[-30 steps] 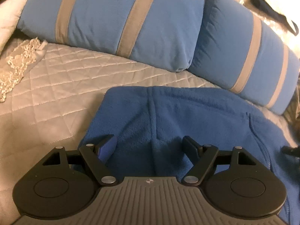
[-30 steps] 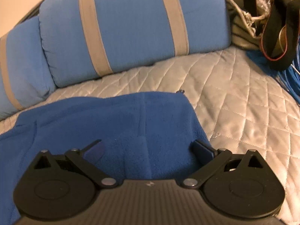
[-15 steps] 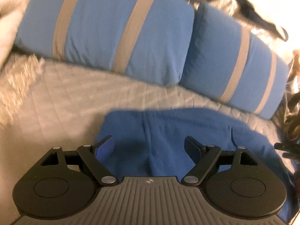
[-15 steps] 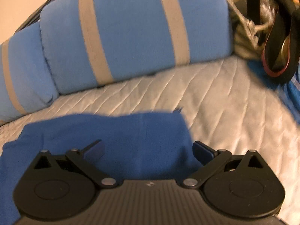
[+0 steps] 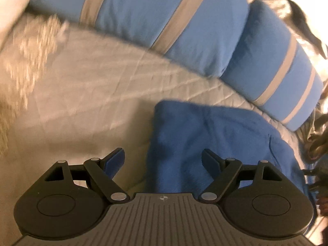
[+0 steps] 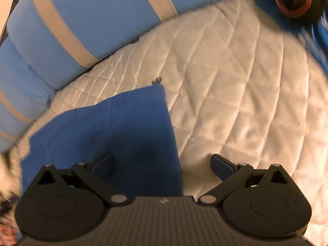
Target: Fold clothes
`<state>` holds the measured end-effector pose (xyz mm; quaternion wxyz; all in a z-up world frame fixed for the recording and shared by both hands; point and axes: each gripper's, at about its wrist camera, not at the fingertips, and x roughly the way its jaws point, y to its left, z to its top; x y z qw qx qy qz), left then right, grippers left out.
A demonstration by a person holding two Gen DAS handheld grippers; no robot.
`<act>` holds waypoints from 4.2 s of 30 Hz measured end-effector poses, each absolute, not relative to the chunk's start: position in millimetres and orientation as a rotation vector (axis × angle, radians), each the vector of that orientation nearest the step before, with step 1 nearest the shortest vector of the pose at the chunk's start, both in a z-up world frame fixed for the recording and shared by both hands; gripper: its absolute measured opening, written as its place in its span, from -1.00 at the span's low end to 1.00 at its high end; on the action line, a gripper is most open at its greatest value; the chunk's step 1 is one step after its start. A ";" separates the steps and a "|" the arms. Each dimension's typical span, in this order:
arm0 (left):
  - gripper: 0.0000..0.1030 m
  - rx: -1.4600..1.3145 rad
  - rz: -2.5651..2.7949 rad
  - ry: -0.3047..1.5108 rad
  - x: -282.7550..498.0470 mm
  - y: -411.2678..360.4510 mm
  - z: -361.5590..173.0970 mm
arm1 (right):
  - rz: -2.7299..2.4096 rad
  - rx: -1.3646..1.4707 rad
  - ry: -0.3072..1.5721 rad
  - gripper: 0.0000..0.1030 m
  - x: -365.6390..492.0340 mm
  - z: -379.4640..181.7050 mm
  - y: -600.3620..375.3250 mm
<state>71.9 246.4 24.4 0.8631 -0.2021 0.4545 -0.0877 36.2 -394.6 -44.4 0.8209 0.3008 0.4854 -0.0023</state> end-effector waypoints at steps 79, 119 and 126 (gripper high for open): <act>0.18 0.052 0.392 0.527 58.0 373.2 130.3 | 0.492 0.122 0.686 1.00 15.3 49.1 -80.4; -1.00 -0.028 -0.106 0.543 88.6 139.6 118.8 | 0.246 0.301 0.879 1.00 19.5 23.1 -156.0; -1.00 -0.065 -0.116 0.672 121.3 57.1 44.2 | 0.227 0.309 0.881 1.00 17.2 26.5 -175.7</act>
